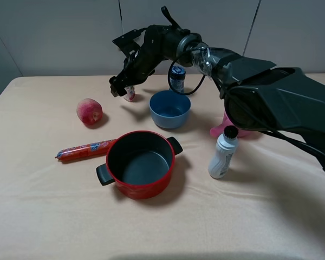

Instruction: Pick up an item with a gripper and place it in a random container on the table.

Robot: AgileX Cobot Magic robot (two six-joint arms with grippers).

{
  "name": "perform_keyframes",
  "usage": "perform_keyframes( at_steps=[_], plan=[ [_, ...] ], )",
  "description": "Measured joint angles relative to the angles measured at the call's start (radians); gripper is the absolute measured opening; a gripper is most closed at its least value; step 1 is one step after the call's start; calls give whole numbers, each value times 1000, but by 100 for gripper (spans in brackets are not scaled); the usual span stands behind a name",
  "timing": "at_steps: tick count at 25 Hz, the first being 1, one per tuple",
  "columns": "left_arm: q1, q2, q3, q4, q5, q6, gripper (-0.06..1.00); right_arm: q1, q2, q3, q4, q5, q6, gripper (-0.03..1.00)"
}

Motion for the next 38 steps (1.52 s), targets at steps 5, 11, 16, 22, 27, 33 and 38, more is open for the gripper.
perform_keyframes(
  at_steps=[5, 11, 16, 22, 27, 33, 38],
  plan=[
    [0, 0, 0, 0, 0, 0, 99, 0, 10, 0, 0, -9, -2, 69],
    [0, 0, 0, 0, 0, 0, 99, 0, 10, 0, 3, -9, -5, 69],
    [0, 0, 0, 0, 0, 0, 99, 0, 10, 0, 3, -9, -5, 68],
    [0, 0, 0, 0, 0, 0, 99, 0, 10, 0, 3, -9, -6, 52],
    [0, 0, 0, 0, 0, 0, 99, 0, 10, 0, 3, -9, -6, 32],
    [0, 0, 0, 0, 0, 0, 99, 0, 10, 0, 3, -6, -6, 32],
    [0, 0, 0, 0, 0, 0, 99, 0, 10, 0, 3, -2, -7, 32]
  ],
)
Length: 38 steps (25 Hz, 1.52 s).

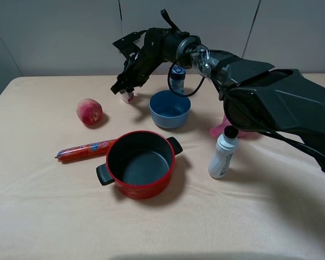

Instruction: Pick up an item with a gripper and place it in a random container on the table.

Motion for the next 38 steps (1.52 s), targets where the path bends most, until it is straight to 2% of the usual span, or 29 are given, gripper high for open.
perform_keyframes(
  at_steps=[12, 24, 38],
  plan=[
    [0, 0, 0, 0, 0, 0, 99, 0, 0, 0, 1, 2, -11, 32],
    [0, 0, 0, 0, 0, 0, 99, 0, -61, 0, -14, 55, -17, 32],
    [0, 0, 0, 0, 0, 0, 99, 0, -162, 0, -75, 202, -2, 32]
  ],
)
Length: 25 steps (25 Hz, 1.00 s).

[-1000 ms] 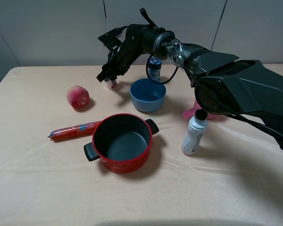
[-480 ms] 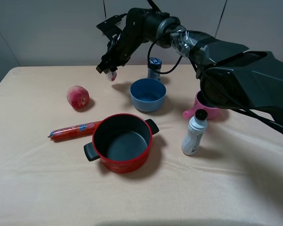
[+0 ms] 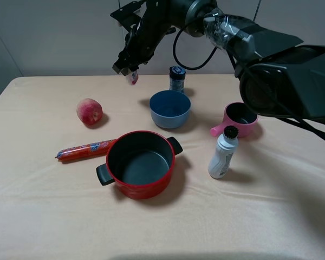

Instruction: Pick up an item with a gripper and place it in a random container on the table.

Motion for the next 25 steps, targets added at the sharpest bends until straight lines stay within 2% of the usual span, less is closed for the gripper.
perform_keyframes(
  at_steps=[18, 25],
  plan=[
    [0, 0, 0, 0, 0, 0, 99, -9, -108, 0, -123, 263, 28, 32],
    [0, 0, 0, 0, 0, 0, 99, -12, -148, 0, -139, 293, 29, 32]
  ],
)
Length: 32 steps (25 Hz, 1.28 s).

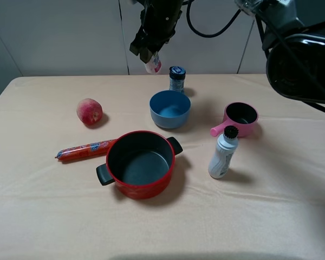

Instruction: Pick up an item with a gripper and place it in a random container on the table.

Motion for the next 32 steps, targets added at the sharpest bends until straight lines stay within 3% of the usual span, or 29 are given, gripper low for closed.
perform_keyframes(
  at_steps=[10, 17, 27, 32],
  plan=[
    [0, 0, 0, 0, 0, 0, 99, 0, -72, 64, -41, -1, 10, 32],
    [0, 0, 0, 0, 0, 0, 99, -27, -223, 318, -58, -8, 12, 32],
    [0, 0, 0, 0, 0, 0, 99, -124, -523, 766, -66, -211, 15, 32],
    [0, 0, 0, 0, 0, 0, 99, -181, -612, 893, -73, -250, 15, 32]
  ],
)
